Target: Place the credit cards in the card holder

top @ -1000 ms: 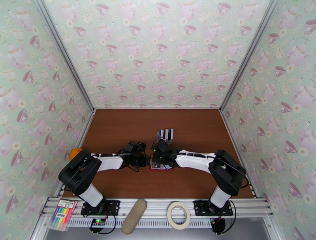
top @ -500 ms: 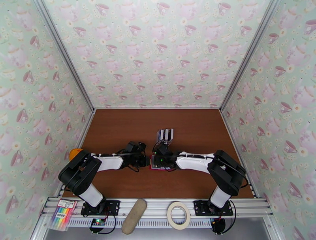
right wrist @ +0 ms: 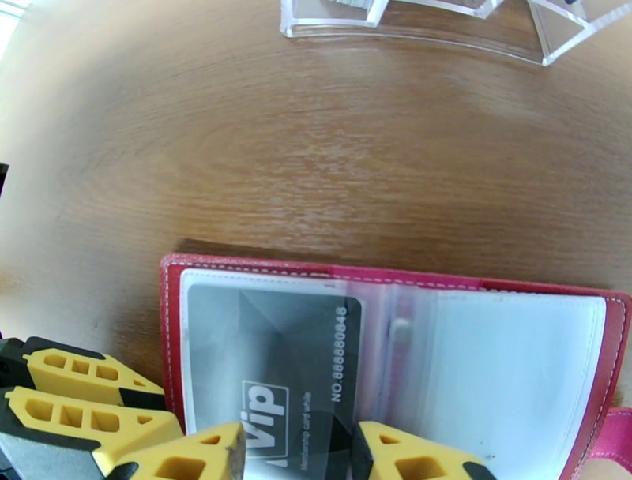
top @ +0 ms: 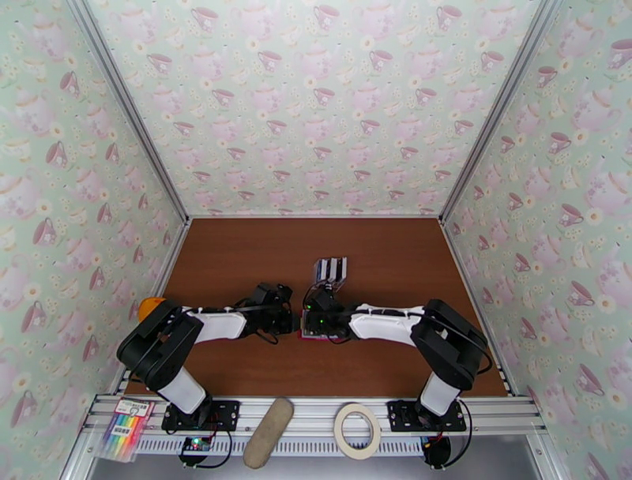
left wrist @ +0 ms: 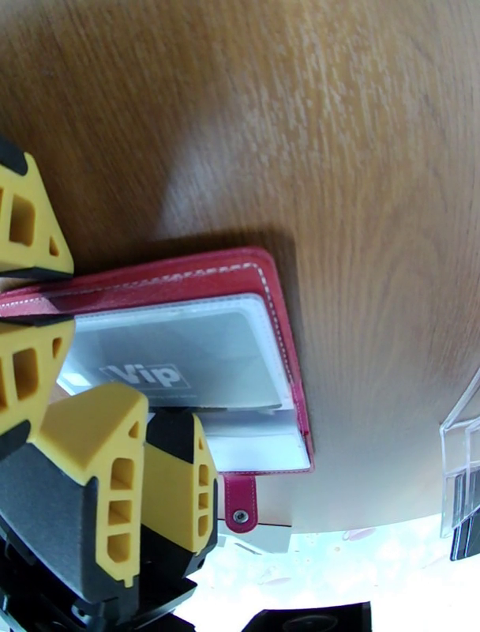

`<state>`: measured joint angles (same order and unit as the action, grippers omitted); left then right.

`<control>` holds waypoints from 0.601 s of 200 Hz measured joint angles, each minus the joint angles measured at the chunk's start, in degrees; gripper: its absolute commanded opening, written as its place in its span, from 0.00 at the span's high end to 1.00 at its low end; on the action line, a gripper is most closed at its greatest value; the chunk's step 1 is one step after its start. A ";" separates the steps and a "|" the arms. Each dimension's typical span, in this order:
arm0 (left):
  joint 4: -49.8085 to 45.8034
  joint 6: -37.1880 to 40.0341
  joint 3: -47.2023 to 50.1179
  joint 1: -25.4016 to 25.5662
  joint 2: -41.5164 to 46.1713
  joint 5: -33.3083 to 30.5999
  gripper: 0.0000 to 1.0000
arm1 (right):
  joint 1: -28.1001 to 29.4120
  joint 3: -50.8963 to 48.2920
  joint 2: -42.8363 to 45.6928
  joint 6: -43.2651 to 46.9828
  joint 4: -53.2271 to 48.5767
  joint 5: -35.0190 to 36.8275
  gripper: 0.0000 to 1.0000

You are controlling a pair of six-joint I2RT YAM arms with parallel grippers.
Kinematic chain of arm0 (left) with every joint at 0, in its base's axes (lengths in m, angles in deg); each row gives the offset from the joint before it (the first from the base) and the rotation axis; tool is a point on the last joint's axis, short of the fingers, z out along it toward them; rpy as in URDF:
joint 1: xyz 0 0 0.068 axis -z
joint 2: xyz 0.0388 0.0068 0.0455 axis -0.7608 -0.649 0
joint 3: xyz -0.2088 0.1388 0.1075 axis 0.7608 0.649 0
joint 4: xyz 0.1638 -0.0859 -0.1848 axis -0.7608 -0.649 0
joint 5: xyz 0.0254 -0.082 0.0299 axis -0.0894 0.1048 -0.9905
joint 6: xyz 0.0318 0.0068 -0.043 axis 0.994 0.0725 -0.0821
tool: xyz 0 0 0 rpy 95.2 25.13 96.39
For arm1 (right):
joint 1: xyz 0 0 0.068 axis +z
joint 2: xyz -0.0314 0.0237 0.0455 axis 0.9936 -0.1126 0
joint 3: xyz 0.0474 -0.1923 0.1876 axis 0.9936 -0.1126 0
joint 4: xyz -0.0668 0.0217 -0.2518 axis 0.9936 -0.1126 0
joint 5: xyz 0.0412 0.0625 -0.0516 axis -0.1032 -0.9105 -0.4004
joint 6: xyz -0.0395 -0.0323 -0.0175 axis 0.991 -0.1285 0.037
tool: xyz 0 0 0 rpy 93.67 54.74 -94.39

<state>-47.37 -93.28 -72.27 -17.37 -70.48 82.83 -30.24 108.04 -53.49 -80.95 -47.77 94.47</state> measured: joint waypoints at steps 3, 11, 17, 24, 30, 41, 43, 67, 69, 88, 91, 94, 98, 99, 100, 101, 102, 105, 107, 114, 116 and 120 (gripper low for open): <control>-0.13 -0.11 -0.11 -0.02 -0.07 0.02 0.80 | 0.00 0.11 -0.04 0.00 -0.02 0.00 0.58; -0.50 -0.20 -0.33 -0.20 -0.11 0.11 0.80 | 0.02 0.42 -0.28 0.00 -0.02 -0.02 0.58; -0.72 -0.28 -0.48 -0.28 -0.20 0.24 0.80 | 0.04 0.61 -0.46 0.00 0.00 -0.02 0.58; -1.01 -0.33 -0.63 -0.39 -0.31 0.37 0.80 | 0.07 0.81 -0.59 0.02 -0.02 -0.02 0.58; -1.40 -0.33 -0.92 -0.55 -0.44 0.52 0.80 | 0.11 0.94 -0.68 0.00 -0.07 0.00 0.58; -2.12 -0.33 -1.38 -0.66 -0.66 0.81 0.80 | 0.17 1.22 -0.81 0.02 -0.20 -0.02 0.58; -2.27 -0.35 -1.46 -0.66 -0.72 0.85 0.80 | 0.20 1.27 -0.85 0.00 -0.20 -0.02 0.58; -4.04 -0.33 -2.64 -1.18 -1.31 1.49 0.80 | 0.28 1.57 -1.22 0.00 -0.20 -0.02 0.58; -4.15 -0.35 -2.75 -1.25 -1.38 1.55 0.80 | 0.28 1.60 -1.27 0.00 -0.20 -0.04 0.58; -5.42 -0.31 -3.56 -1.68 -1.84 2.12 0.80 | 0.28 1.66 -1.31 -0.11 -0.20 -0.13 0.58; -5.62 -0.31 -3.69 -1.77 -1.92 2.25 0.80 | 0.28 1.66 -1.31 -0.11 -0.20 -0.13 0.58; -5.81 -0.31 -3.85 -1.81 -1.99 2.38 0.80 | 0.28 1.66 -1.31 -0.11 -0.20 -0.13 0.58; -6.08 -0.31 -4.02 -1.92 -2.10 2.56 0.80 | 0.28 1.70 -1.31 -0.11 -0.28 -0.09 0.58; -6.12 -0.31 -4.04 -1.95 -2.12 2.58 0.80 | 0.28 1.70 -1.31 -0.13 -0.31 -0.09 0.58; -6.16 -0.31 -4.07 -1.95 -2.12 2.60 0.80 | 0.28 1.70 -1.31 -0.13 -0.31 -0.09 0.58; -6.25 -0.28 -4.11 -1.97 -2.16 2.62 0.80 | 0.28 1.75 -1.31 -0.11 -0.39 -0.07 0.58; -6.29 -0.31 -4.13 -2.01 -2.19 2.62 0.80 | 0.28 1.77 -1.31 -0.11 -0.42 -0.04 0.58; -6.43 -0.28 -4.24 -2.05 -2.23 2.71 0.80 | 0.28 1.84 -1.31 -0.11 -0.50 0.00 0.58; -6.49 -0.28 -4.31 -2.10 -2.32 2.82 0.80 | 0.28 1.90 -1.31 -0.11 -0.57 0.02 0.58; -6.91 -0.26 -4.55 -2.23 -2.43 3.02 0.80 | 0.28 2.05 -1.31 -0.11 -0.85 0.07 0.58; -6.95 -0.26 -4.61 -2.25 -2.43 3.04 0.80 | 0.26 2.08 -1.31 -0.11 -0.87 0.07 0.58; -7.15 -0.22 -4.76 -2.32 -2.54 3.06 0.80 | 0.26 2.08 -1.31 -0.11 -0.90 0.09 0.58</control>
<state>-54.52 -93.50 -77.04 -19.69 -73.02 85.89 -29.98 110.11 -54.80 -81.06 -48.67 94.56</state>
